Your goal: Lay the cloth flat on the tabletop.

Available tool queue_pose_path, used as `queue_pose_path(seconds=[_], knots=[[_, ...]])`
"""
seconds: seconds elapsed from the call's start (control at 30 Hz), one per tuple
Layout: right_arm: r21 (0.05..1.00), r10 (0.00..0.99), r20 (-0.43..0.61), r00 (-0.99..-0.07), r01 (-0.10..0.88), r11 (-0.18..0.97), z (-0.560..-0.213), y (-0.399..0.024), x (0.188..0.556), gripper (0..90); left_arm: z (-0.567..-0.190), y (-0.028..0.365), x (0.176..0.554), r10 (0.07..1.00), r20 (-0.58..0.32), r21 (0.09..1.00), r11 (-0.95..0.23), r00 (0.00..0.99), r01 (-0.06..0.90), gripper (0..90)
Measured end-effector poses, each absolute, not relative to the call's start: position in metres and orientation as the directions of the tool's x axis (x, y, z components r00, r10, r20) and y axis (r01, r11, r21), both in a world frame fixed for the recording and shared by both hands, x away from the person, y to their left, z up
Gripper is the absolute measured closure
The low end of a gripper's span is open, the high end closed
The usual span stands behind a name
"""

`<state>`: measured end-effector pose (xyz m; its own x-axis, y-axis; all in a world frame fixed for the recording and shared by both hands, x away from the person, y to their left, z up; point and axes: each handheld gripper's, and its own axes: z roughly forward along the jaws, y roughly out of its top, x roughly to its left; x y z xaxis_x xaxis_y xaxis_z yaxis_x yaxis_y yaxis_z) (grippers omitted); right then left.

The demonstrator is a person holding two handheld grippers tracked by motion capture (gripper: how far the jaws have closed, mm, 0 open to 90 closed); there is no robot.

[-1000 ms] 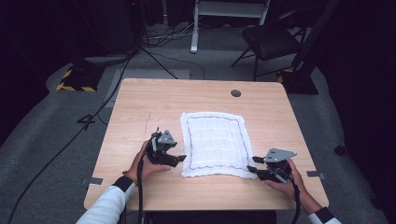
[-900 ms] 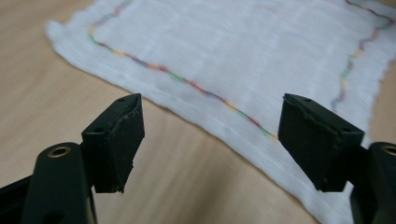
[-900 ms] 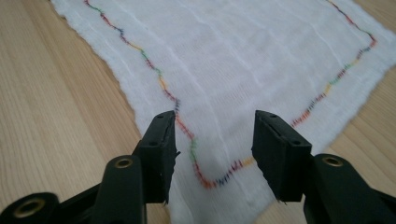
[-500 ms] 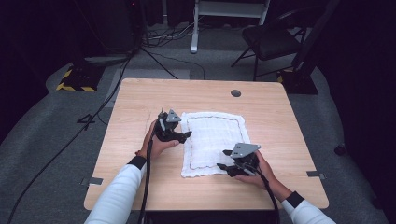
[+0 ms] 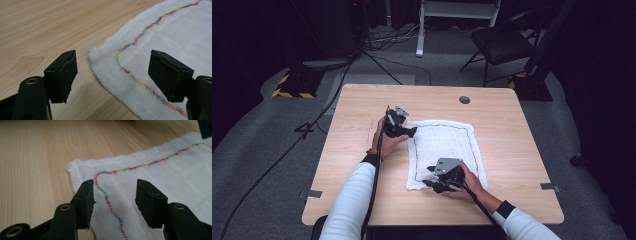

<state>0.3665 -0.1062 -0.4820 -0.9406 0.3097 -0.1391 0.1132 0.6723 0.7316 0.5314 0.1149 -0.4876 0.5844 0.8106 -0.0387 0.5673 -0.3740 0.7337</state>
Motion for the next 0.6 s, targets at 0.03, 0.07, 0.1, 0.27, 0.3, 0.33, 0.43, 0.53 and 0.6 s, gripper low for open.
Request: queue_pose_path(seconds=[0.03,0.07,0.1,0.27,0.3,0.33,0.43,0.53,0.6], knots=[[0.733,0.305,-0.132,-0.943,0.114,0.671,-0.482,-0.103,0.366,49.4,-0.490,0.114,0.534,0.817,-0.053,0.724,-0.365,0.574,0.586,23.9],[0.739,0.292,-0.124,-0.948,0.108,0.665,-0.482,-0.096,0.365,49.4,-0.492,0.112,0.536,0.828,-0.048,0.716,-0.362,0.559,0.597,24.5],[0.739,0.292,-0.124,-0.948,0.108,0.665,-0.482,-0.096,0.365,49.4,-0.494,0.112,0.538,0.833,-0.040,0.711,-0.364,0.552,0.601,24.5],[0.740,0.245,-0.117,-0.963,0.080,0.668,-0.485,-0.079,0.360,48.8,-0.501,0.112,0.542,0.829,-0.051,0.697,-0.371,0.557,0.614,23.6],[0.732,0.230,-0.122,-0.966,0.069,0.678,-0.487,-0.076,0.358,48.7,-0.501,0.113,0.542,0.828,-0.052,0.697,-0.370,0.558,0.614,23.6],[0.728,0.223,-0.125,-0.967,0.064,0.683,-0.488,-0.073,0.357,48.5,-0.501,0.114,0.542,0.826,-0.053,0.697,-0.372,0.561,0.613,23.7],[0.720,0.208,-0.125,-0.970,0.055,0.692,-0.491,-0.062,0.354,47.9,-0.501,0.115,0.541,0.823,-0.044,0.702,-0.378,0.567,0.603,25.3],[0.706,0.223,-0.142,-0.964,0.059,0.706,-0.493,-0.056,0.354,48.6,-0.500,0.119,0.540,0.804,-0.036,0.704,-0.401,0.593,0.586,31.1],[0.703,0.227,-0.141,-0.964,0.064,0.709,-0.494,-0.055,0.355,48.9,-0.500,0.121,0.540,0.793,-0.042,0.708,-0.406,0.608,0.578,35.6]])
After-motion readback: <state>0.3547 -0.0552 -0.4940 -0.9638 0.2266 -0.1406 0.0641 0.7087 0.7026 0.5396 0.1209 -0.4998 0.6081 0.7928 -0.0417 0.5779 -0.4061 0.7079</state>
